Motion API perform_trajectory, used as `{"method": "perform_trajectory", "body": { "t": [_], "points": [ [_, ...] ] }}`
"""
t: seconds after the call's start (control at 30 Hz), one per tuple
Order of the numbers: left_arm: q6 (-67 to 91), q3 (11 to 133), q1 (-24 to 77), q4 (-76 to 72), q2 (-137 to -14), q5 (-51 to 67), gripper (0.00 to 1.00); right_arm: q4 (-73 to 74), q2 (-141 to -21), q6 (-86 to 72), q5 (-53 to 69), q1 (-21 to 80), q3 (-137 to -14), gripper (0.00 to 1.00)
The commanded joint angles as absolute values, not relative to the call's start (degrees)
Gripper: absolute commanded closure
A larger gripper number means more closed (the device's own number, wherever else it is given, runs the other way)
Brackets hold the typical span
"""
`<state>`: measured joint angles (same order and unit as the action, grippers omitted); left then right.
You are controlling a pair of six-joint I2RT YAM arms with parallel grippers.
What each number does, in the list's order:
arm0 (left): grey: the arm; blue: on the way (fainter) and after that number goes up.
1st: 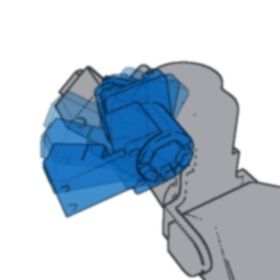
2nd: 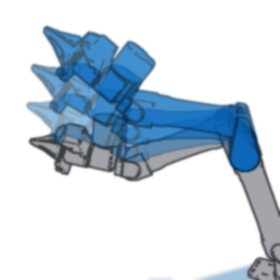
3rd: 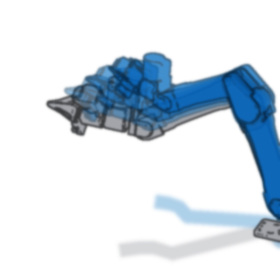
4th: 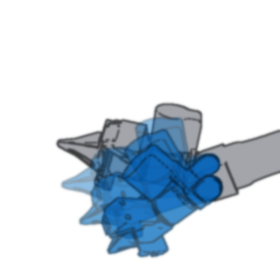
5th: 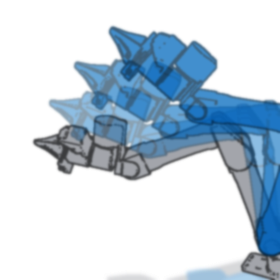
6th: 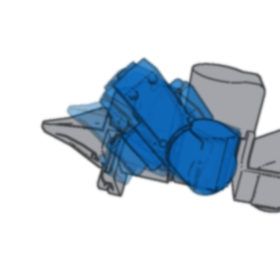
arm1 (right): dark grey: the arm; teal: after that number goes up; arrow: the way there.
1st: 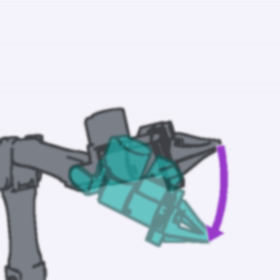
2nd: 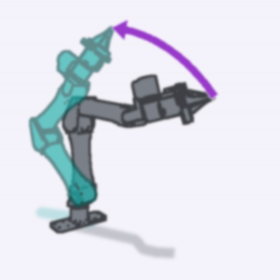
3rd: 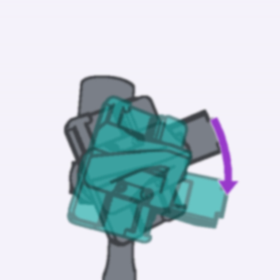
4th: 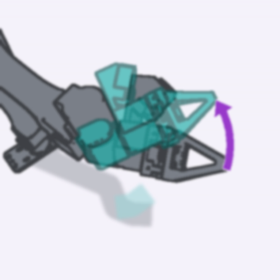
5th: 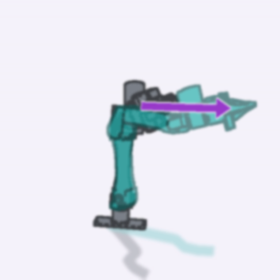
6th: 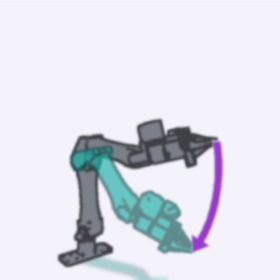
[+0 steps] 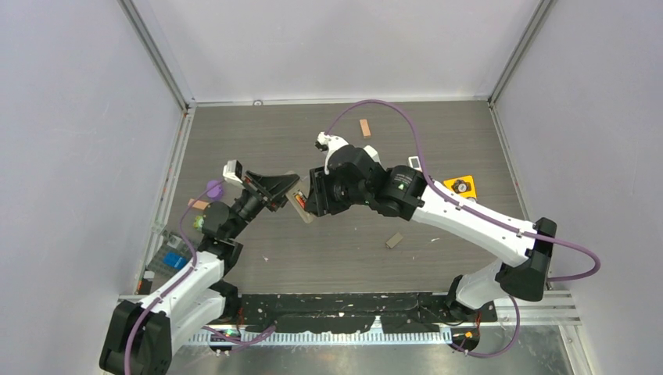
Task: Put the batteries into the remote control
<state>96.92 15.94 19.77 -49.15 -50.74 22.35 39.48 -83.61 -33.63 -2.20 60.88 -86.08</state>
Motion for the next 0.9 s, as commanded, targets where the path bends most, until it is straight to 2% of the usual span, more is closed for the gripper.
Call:
{"method": "perform_trajectory", "body": {
  "t": [0.0,0.07,0.2,0.5,0.6,0.73,0.87],
  "points": [
    [98.08,22.66,21.45,-63.78,-49.27,29.03,1.00,40.20,-88.53,-33.61,-1.11,60.50,-85.84,0.68],
    [95.24,23.20,21.45,-62.90,-49.06,30.30,1.00,40.03,-88.42,-33.91,0.15,59.82,-85.37,0.68],
    [89.61,23.80,21.45,-56.98,-47.64,31.47,1.00,38.50,-86.04,-34.18,2.02,58.89,-83.58,0.62],
    [79.13,25.23,21.27,-43.45,-44.32,31.89,1.00,32.42,-75.95,-32.78,6.35,56.97,-79.57,0.31],
    [75.26,26.28,21.20,-39.05,-43.02,32.30,1.00,30.56,-72.29,-32.85,10.56,54.09,-76.42,0.25],
    [71.18,27.20,21.13,-33.62,-41.14,32.52,1.00,28.65,-67.50,-34.30,12.96,50.04,-71.51,0.20],
    [67.39,27.36,21.09,-27.88,-39.43,31.94,1.00,30.10,-63.11,-34.68,5.48,47.38,-66.66,0.20]
  ]
}}
